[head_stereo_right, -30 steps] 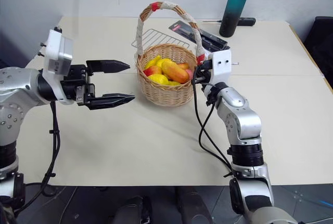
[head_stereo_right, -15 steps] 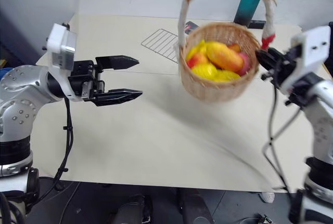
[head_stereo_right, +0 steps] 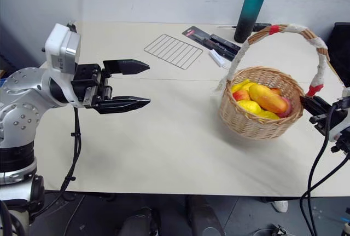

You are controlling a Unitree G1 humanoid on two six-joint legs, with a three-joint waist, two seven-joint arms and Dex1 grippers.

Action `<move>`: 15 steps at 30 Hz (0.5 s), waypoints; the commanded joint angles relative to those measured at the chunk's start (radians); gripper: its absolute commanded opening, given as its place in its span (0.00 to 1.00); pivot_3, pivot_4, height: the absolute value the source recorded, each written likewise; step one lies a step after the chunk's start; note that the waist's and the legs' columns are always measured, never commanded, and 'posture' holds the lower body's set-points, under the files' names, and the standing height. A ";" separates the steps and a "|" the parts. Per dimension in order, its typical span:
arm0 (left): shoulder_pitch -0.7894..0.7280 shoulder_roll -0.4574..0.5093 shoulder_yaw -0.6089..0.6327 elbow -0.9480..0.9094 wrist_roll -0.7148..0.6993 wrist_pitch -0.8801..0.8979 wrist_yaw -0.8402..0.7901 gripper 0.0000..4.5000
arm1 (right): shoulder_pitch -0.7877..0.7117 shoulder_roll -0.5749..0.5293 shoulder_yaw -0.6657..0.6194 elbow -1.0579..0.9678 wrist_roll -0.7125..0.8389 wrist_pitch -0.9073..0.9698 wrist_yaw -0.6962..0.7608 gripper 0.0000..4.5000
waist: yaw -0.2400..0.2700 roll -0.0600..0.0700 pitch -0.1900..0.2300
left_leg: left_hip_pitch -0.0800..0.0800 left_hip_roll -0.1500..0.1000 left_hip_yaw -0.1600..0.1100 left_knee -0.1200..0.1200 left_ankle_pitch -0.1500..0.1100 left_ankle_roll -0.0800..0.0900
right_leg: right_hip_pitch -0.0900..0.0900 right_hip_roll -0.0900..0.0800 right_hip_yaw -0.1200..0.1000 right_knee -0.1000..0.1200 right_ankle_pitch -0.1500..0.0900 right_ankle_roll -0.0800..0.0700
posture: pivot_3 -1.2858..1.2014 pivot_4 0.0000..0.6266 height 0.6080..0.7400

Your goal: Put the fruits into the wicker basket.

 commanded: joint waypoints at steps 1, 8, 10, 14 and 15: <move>-0.019 0.000 0.008 -0.001 -0.002 -0.018 -0.009 1.00 | -0.020 -0.007 -0.036 0.023 0.022 -0.056 0.013 0.11 | 0.001 0.000 0.000 | 0.000 0.000 0.000 0.000 0.000 0.000 | 0.000 0.000 0.000 0.000 0.000 0.000 | 0.52 0.24 1.00; -0.010 0.014 0.011 0.013 0.002 -0.024 -0.037 1.00 | 0.025 -0.065 -0.061 0.053 0.033 -0.048 0.072 0.61 | 0.002 0.000 0.000 | 0.000 0.000 0.000 0.000 0.000 0.000 | 0.000 0.000 0.000 0.000 0.000 0.000 | 0.52 0.24 1.00; -0.009 0.020 0.021 0.027 -0.006 -0.014 -0.047 1.00 | 0.082 -0.152 -0.100 0.087 0.018 -0.057 0.171 0.76 | 0.003 0.001 0.000 | 0.000 0.000 0.000 0.000 0.000 0.000 | 0.000 0.000 0.000 0.000 0.000 0.000 | 0.52 0.24 1.00; -0.021 0.042 0.024 0.059 -0.007 -0.008 -0.084 1.00 | 0.191 -0.349 -0.244 0.229 0.046 0.002 0.424 0.99 | 0.005 0.002 0.000 | 0.000 -0.002 0.000 0.000 0.000 0.000 | 0.001 -0.001 0.000 0.000 -0.001 0.001 | 0.52 0.24 1.00; -0.025 0.050 0.023 0.070 -0.006 -0.010 -0.098 1.00 | 0.236 -0.395 -0.282 0.267 0.045 0.015 0.513 0.99 | 0.006 0.002 0.000 | 0.001 -0.003 0.000 -0.001 0.000 0.001 | 0.001 -0.002 0.000 -0.001 -0.001 0.002 | 0.52 0.24 1.00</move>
